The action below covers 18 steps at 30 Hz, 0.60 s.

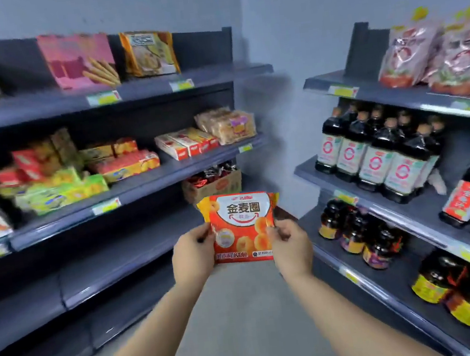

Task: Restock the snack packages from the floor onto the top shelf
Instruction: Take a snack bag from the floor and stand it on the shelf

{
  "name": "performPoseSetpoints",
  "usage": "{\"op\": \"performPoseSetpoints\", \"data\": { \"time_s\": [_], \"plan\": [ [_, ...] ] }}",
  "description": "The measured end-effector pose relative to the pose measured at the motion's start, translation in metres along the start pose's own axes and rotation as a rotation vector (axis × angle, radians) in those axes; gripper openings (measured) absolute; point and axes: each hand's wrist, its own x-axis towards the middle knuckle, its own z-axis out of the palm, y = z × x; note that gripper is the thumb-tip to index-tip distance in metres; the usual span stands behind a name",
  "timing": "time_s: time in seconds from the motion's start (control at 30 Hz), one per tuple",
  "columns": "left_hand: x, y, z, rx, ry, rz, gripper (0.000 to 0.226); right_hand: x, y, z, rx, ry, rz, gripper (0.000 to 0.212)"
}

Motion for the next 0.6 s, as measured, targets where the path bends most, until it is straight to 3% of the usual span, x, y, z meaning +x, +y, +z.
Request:
{"op": "performPoseSetpoints", "data": {
  "time_s": [0.6],
  "plan": [
    [0.103, -0.011, -0.209, -0.067, 0.565, -0.084, 0.034, 0.014, -0.179, 0.213, 0.091, -0.386, -0.403, 0.018]
  ]
}}
